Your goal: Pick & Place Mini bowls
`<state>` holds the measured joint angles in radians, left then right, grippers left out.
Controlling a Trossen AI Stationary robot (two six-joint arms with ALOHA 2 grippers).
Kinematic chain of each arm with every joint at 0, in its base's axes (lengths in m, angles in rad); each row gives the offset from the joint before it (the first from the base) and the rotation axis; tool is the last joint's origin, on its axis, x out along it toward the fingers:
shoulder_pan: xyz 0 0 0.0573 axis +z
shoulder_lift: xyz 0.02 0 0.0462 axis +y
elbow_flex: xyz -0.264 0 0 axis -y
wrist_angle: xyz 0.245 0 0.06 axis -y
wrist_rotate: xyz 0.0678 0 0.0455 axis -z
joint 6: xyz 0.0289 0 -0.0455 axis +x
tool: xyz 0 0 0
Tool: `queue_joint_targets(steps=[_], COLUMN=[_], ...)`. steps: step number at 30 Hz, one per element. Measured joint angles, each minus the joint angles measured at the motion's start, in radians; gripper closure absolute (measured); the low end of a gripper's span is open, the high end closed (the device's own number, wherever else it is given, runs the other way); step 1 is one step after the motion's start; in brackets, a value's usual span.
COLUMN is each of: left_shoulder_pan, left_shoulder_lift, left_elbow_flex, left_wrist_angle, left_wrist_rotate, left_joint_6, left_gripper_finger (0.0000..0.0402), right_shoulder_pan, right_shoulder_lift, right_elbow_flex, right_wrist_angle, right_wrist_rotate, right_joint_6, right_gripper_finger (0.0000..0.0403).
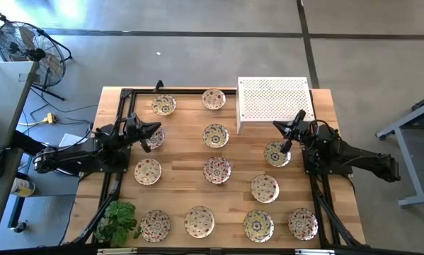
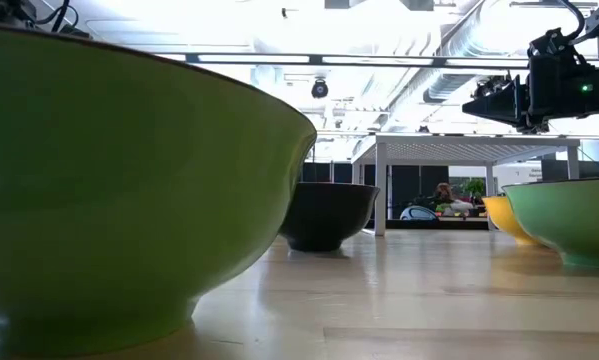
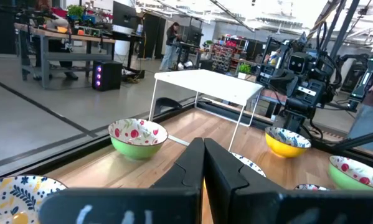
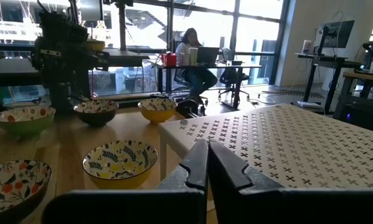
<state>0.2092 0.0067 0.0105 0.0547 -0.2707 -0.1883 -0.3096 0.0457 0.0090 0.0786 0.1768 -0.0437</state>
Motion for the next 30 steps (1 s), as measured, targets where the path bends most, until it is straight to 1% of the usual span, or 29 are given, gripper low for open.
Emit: queue_joint_targets(steps=[5, 9, 12, 20, 22, 24, 26, 30], left_shoulder_pan=[0.0, 0.0, 0.0, 0.0, 0.0, 0.0, 0.0, 0.0], left_shoulder_lift=[0.0, 0.001, -0.001, 0.0, 0.0, 0.0, 0.0, 0.014], left_elbow_flex=[0.004, 0.031, 0.037, 0.039, 0.039, 0.042, 0.043, 0.043], left_wrist_angle=[0.081, 0.069, 0.084, 0.053, 0.059, 0.051, 0.017, -0.012], left_wrist_rotate=[-0.01, 0.0, -0.002, 0.0, -0.002, -0.001, 0.006, 0.014], left_joint_6=[-0.058, -0.122, -0.124, -0.124, -0.126, -0.087, -0.053, -0.052], left_gripper_finger=[0.04, 0.04, 0.04, 0.04, 0.04, 0.04, 0.0401, 0.0401], right_shoulder_pan=[0.0, 0.0, 0.0, 0.0, 0.0, 0.0, 0.001, 0.001], right_shoulder_lift=[0.0, 0.0, 0.0, 0.0, 0.0, 0.0, 0.0, 0.0], right_elbow_flex=[0.0, 0.0, 0.0, 0.0, 0.0, 0.0, 0.0, 0.0], right_wrist_angle=[0.0, 0.0, 0.0, 0.004, 0.028, 0.06, 0.109, 0.268], right_wrist_rotate=[0.0, 0.0, 0.0, 0.0, 0.0, 0.0, -0.021, -0.03], right_joint_6=[0.0, 0.0, 0.0, 0.0, 0.0, 0.011, 0.121, 0.304], right_gripper_finger=[0.0402, 0.0402, 0.0402, 0.0402, 0.0402, 0.0402, 0.0402, 0.0402])
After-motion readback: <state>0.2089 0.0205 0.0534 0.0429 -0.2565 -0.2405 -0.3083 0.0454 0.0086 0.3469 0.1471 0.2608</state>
